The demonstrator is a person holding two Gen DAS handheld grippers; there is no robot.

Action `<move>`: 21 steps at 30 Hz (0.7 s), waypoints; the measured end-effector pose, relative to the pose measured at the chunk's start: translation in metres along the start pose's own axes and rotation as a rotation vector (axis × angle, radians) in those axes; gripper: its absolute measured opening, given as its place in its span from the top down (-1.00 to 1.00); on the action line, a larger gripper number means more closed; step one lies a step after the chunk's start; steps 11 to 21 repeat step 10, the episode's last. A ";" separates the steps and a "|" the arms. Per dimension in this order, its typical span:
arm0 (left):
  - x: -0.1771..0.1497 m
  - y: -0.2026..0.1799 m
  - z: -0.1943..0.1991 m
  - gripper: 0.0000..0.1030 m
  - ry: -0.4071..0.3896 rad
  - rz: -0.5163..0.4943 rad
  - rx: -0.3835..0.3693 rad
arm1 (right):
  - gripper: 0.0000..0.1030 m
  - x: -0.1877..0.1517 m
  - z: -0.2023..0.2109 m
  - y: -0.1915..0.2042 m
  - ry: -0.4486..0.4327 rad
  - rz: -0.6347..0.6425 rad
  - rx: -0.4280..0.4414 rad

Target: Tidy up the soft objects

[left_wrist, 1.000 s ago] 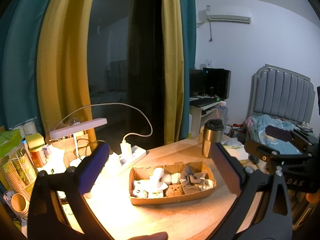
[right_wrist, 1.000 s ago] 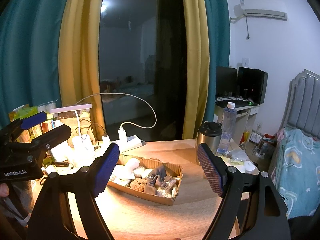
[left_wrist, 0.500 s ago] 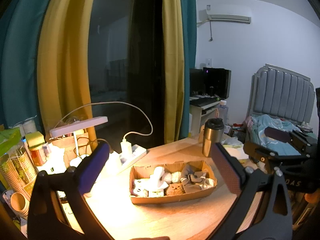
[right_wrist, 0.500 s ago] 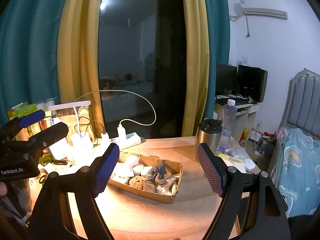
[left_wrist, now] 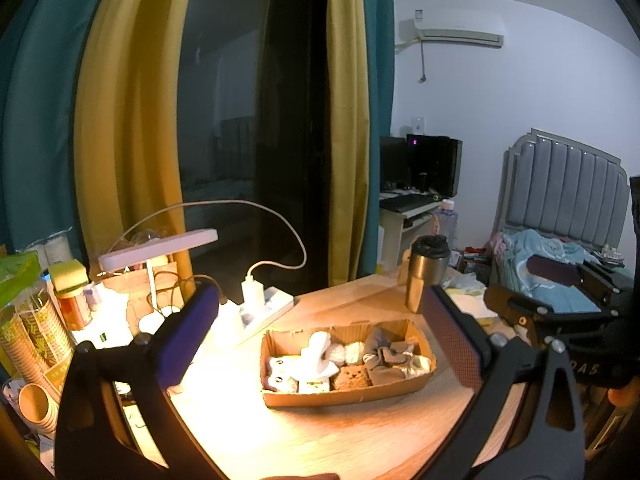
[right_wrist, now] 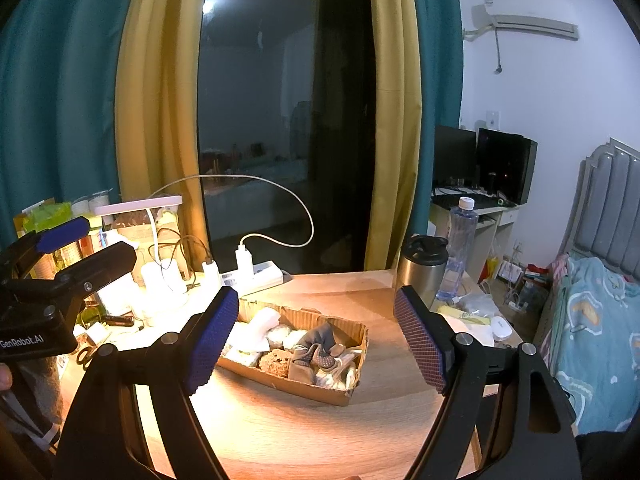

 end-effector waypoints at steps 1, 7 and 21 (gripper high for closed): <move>0.000 0.000 0.000 -0.98 0.000 -0.001 0.001 | -0.61 -0.001 0.001 0.001 0.000 0.001 0.000; 0.001 0.000 0.000 -0.98 -0.001 0.001 0.002 | -0.61 -0.001 0.000 0.001 0.007 0.002 0.005; -0.002 0.000 -0.001 -0.98 0.005 -0.002 0.005 | -0.61 -0.001 -0.001 -0.002 0.015 0.010 0.007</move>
Point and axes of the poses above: each gripper's, at about its wrist camera, not at the fingertips, and z roughly against the way its jaws point, y to its left, x to its top, the point moved 2 cm from there along -z, roughly the way its jaws point, and after that the axes turned 7 degrees about y, right-handed, at the moved point
